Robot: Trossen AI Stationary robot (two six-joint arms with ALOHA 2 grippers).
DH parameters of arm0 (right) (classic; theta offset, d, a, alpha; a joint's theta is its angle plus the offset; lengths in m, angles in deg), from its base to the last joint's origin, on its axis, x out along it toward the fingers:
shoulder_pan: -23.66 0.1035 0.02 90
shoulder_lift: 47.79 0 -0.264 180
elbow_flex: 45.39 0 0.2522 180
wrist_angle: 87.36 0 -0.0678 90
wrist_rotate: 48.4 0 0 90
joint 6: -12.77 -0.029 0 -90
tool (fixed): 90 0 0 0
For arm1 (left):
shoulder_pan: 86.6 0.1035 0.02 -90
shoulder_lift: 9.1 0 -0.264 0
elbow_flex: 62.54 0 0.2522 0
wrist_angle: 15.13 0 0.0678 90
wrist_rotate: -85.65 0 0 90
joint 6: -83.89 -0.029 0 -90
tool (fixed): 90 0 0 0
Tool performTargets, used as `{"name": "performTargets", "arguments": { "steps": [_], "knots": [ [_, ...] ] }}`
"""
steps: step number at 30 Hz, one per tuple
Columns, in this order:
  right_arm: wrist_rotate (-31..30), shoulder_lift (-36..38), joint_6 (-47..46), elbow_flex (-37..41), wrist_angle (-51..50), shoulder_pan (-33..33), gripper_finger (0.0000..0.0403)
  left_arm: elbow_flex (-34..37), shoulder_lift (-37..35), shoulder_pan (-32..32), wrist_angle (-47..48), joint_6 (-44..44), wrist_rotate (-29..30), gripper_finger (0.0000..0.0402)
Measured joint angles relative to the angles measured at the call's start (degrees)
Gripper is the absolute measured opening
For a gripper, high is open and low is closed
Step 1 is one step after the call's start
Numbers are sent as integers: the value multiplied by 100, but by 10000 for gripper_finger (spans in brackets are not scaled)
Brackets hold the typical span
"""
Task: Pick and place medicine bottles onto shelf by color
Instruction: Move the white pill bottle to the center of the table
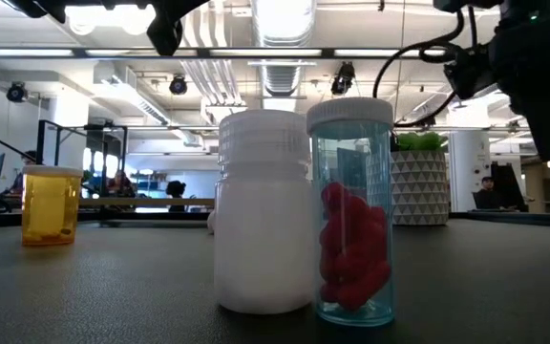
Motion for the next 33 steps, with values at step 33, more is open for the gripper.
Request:
{"name": "performTargets", "arguments": {
  "steps": [33],
  "knots": [
    [65, 2, -431, 611, 32, 152, 134, 0, 9, 2, 2, -2, -4, 153]
  ]
}}
